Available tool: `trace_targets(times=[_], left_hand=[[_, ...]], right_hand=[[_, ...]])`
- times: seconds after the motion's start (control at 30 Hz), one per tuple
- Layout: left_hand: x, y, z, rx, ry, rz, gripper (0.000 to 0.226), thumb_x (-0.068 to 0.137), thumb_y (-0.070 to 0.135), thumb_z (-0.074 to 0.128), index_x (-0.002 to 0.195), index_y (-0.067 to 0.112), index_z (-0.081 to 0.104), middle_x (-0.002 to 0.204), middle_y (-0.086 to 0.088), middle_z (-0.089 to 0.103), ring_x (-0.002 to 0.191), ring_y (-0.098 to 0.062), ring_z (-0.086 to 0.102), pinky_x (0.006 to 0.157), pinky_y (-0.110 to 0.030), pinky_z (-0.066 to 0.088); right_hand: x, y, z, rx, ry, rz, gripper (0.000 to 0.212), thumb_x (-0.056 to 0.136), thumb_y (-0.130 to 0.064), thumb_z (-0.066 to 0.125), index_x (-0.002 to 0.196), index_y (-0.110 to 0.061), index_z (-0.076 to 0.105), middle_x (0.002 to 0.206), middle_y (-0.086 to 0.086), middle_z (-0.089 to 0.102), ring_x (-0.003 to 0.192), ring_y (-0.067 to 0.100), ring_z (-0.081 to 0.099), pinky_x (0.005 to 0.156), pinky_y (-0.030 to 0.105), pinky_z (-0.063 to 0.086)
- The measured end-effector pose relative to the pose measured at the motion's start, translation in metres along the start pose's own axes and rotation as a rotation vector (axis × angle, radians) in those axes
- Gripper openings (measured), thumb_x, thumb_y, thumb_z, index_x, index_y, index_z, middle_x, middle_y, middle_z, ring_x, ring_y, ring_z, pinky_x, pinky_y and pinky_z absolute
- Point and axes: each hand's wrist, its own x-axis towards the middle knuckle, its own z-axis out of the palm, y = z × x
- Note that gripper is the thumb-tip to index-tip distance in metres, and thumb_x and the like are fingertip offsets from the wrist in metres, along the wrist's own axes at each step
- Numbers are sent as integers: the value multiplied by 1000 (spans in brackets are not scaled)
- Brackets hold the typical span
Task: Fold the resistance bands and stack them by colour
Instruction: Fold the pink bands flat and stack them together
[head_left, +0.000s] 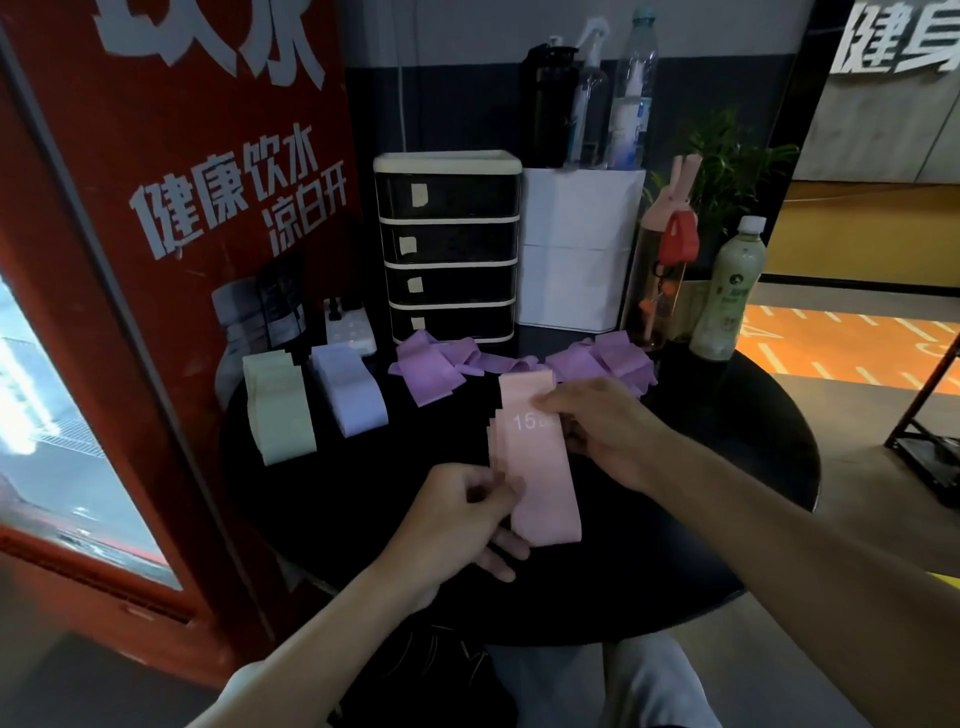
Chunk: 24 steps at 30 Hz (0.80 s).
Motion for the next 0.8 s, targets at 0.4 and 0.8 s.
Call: trace_targets(times=[0.4,0.8], left_hand=[[59,-9,-18,441,206,290,9,91,15,66,94,23,70,94,18,68,93,12,60,79,0,41],[46,-13,-14,258,140,207,13,92,6,64,104,10,61,91,-5,67,57,-24,69,59,-39,60]], right_hand=[[15,19,12,-69,96,-36,9,85,-3,68,89,5,70,80,14,69,59,15,62,49,18,46],[21,33,24,-141,219,-114,24,85,-1,67,89,20,57,76,13,52,71,21,48,65,33,39]])
